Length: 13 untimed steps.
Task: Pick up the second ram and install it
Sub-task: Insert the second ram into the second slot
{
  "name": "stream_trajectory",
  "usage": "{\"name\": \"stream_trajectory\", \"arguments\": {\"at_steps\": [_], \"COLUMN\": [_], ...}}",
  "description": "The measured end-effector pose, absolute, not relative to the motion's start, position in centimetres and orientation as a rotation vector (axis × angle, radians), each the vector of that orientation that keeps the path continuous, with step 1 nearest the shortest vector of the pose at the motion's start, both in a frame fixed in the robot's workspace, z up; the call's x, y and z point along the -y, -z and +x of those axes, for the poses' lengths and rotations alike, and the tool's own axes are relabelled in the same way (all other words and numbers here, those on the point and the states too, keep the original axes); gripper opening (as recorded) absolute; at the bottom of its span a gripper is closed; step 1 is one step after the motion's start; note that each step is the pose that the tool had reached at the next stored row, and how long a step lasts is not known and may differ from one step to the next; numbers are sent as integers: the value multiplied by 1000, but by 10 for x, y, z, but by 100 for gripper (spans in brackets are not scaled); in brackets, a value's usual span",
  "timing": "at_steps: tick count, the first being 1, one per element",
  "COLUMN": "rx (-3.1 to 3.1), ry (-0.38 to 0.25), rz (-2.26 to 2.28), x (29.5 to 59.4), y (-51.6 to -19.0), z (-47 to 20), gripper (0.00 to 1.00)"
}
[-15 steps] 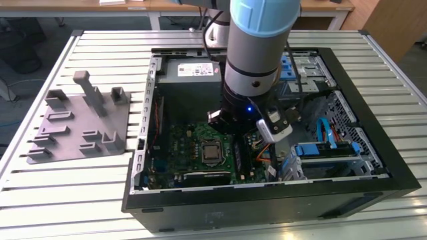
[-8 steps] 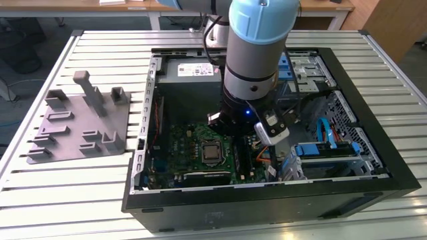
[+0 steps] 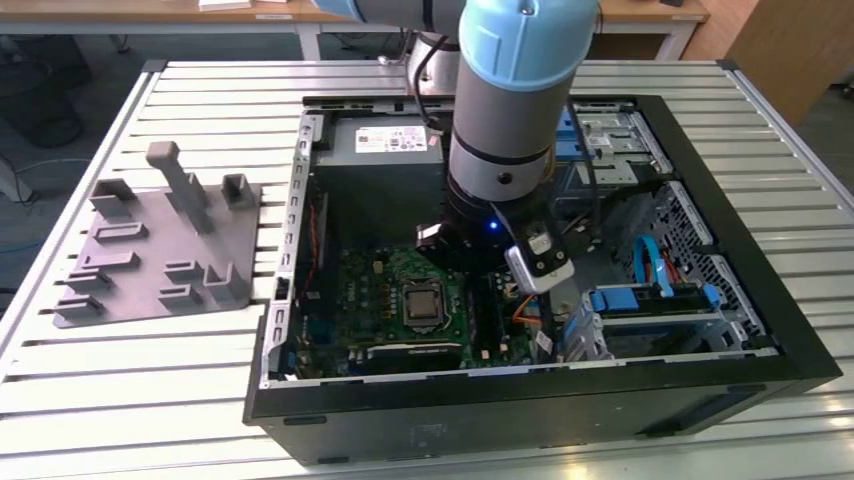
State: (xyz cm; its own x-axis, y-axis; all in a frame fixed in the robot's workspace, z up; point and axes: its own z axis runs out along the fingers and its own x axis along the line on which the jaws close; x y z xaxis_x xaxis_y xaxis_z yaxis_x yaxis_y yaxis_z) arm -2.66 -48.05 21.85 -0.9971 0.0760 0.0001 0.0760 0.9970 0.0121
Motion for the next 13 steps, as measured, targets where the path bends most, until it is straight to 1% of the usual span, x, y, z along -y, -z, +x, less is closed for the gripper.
{"name": "stream_trajectory", "arguments": {"at_steps": [13], "rx": [-3139], "ry": [-5], "rz": [119], "x": [480], "y": [-217], "z": [-23], "gripper": [14]}}
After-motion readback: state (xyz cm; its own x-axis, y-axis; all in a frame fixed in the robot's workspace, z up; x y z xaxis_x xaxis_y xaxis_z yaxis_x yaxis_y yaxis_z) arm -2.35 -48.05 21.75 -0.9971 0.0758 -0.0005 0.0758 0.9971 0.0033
